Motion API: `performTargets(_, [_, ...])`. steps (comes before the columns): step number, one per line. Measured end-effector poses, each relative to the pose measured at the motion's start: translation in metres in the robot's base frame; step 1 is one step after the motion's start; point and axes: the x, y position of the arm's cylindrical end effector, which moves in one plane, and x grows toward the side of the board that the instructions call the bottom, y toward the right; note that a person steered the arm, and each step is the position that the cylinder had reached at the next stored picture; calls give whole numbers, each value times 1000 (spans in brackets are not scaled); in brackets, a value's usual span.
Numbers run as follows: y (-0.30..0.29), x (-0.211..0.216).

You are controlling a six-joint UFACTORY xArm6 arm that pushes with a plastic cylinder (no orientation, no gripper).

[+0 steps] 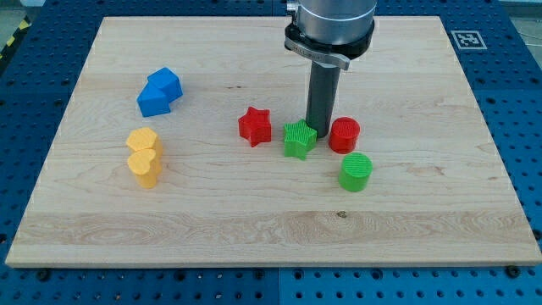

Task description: Move the green star bottom right diagonally to the red star

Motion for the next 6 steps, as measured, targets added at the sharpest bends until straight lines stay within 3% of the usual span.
performTargets(4, [-59,6])
performTargets(6, [-59,11])
